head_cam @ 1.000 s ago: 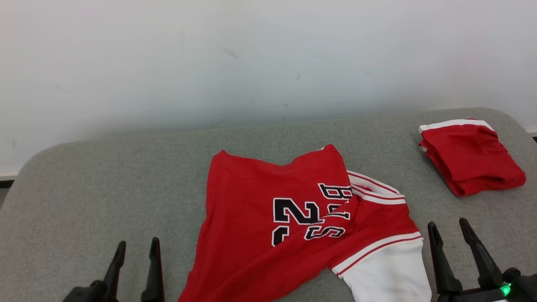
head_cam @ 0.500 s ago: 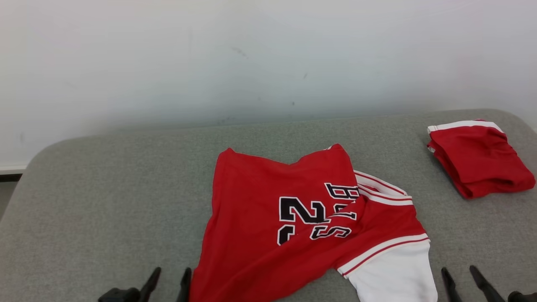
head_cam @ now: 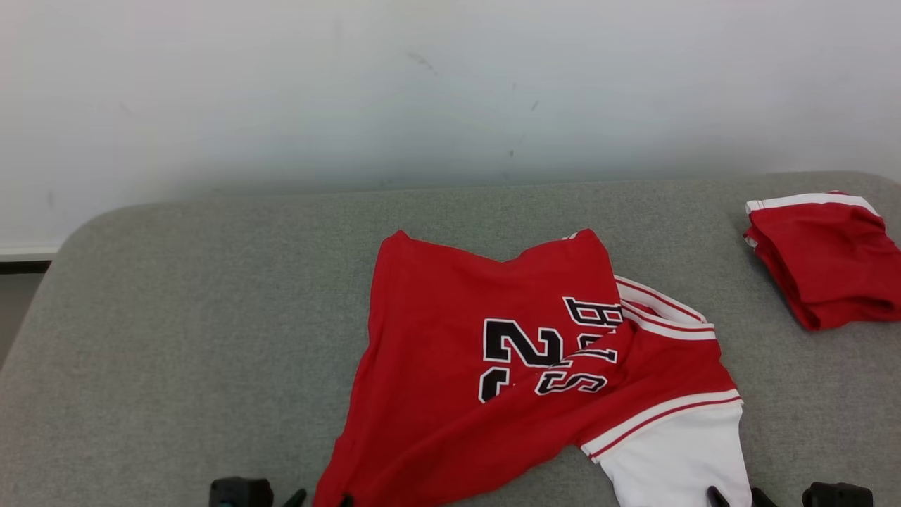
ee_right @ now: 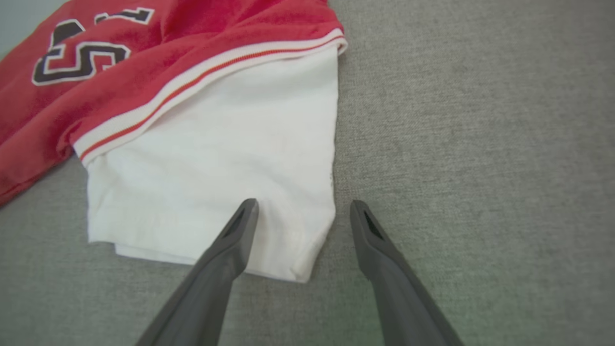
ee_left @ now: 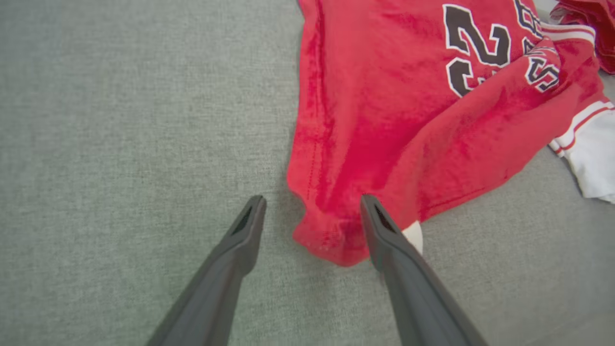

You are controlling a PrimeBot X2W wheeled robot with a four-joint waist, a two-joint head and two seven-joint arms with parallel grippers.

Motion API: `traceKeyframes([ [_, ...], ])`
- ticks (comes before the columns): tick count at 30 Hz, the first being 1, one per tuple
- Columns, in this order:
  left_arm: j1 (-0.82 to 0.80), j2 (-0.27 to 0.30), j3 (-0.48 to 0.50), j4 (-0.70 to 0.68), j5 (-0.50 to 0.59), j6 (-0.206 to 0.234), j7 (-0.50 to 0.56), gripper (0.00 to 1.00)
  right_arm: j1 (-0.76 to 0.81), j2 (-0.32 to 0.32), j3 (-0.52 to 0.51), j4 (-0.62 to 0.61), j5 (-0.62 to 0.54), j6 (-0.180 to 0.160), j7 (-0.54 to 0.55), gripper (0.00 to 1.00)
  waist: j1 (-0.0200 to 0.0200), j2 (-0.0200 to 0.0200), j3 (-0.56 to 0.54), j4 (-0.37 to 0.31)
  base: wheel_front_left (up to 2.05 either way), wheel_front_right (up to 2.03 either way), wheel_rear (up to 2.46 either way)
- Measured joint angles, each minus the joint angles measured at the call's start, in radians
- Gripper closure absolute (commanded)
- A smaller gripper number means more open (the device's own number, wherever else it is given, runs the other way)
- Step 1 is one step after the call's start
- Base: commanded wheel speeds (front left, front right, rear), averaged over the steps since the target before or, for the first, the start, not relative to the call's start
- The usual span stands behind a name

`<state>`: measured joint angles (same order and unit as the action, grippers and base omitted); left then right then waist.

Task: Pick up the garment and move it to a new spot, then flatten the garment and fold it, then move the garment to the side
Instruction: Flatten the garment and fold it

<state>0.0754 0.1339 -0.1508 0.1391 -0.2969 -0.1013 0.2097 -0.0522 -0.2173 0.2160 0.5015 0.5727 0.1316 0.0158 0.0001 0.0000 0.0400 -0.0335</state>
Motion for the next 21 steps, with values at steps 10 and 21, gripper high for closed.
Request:
traceKeyframes([
  [10,-0.019,0.026,-0.048,0.015,-0.039,-0.014,0.071,0.0,-0.07,0.016,0.044,0.078,0.061,-0.003,0.086,0.1,-0.0001,-0.0001,0.03,-0.006,0.0,0.0,0.0],
  [21,-0.036,0.037,-0.065,0.06,-0.054,-0.02,0.054,1.0,-0.082,0.002,0.136,0.053,0.162,-0.006,0.121,1.0,-0.0001,0.0,0.018,-0.01,0.0,0.0,0.0],
])
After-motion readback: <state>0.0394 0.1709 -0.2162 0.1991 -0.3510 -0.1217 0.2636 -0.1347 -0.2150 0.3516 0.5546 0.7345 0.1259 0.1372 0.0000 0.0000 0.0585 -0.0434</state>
